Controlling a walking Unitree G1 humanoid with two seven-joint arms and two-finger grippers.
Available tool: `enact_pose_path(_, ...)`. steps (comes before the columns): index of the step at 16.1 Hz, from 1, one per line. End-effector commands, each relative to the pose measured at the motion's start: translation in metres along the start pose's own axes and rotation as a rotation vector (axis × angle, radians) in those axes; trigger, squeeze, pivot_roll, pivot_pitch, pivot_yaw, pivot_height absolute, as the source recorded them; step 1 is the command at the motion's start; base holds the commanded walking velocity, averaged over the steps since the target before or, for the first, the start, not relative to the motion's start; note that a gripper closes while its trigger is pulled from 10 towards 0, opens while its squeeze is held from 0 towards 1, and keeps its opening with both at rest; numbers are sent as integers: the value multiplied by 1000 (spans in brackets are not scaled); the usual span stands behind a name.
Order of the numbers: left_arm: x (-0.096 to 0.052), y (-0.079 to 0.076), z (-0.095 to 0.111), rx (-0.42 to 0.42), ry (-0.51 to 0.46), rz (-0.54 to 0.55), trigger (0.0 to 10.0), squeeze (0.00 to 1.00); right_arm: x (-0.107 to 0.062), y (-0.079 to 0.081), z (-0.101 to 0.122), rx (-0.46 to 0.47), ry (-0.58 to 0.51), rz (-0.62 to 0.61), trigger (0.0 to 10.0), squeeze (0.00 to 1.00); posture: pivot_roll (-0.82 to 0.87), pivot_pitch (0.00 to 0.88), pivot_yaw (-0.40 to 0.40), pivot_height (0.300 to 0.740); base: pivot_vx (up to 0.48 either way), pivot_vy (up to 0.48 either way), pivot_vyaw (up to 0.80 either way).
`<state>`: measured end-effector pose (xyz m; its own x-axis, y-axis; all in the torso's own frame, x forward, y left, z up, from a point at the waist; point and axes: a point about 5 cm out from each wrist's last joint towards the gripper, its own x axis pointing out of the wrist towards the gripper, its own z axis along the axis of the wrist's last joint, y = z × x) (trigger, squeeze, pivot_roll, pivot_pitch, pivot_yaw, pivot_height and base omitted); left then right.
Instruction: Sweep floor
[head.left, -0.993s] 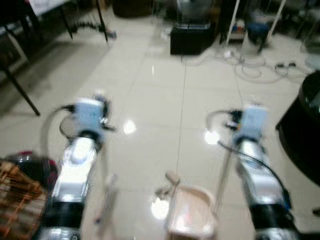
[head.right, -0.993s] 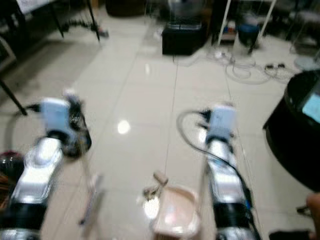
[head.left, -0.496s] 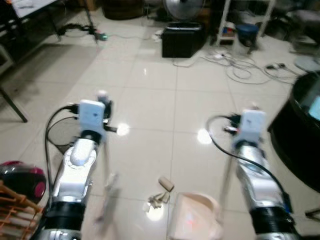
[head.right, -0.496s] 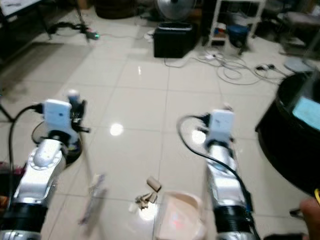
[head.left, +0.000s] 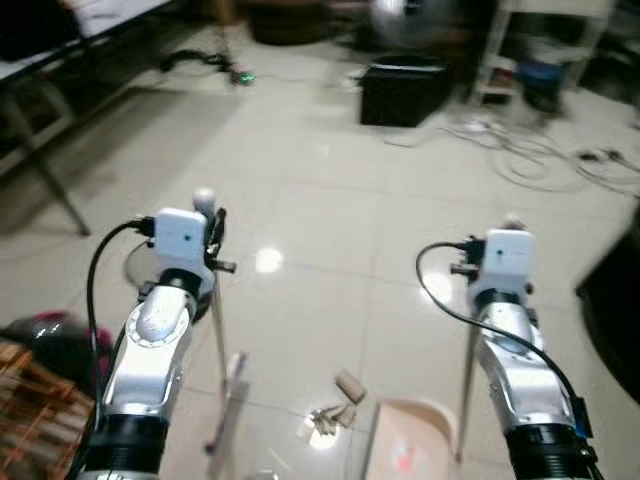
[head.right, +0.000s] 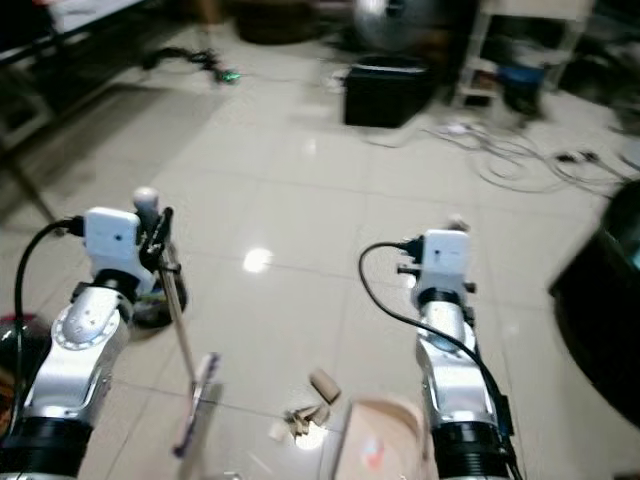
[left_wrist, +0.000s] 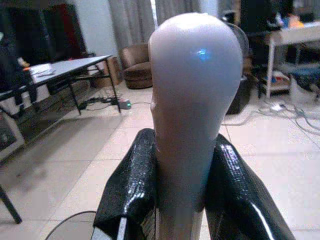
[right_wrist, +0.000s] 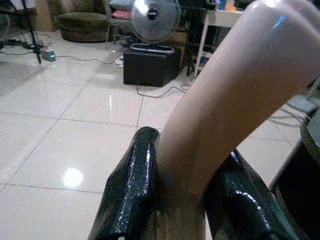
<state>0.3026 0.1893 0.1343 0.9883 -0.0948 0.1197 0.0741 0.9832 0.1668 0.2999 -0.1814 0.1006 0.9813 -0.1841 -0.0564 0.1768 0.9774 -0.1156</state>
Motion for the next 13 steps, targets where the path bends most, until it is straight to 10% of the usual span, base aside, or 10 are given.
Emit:
enact_pose_path(1,-2,6,0,29,-3,4,10000,0,-3,8,3,8,-19,22,10000,0,-13,85,3,740,0,0,0)
enact_pose_path(13,-3,9,-21,-42,-108,156,10000,0,9,3,7,-23,-202,-25,10000,0,-22,319,1,740,0,0,0)
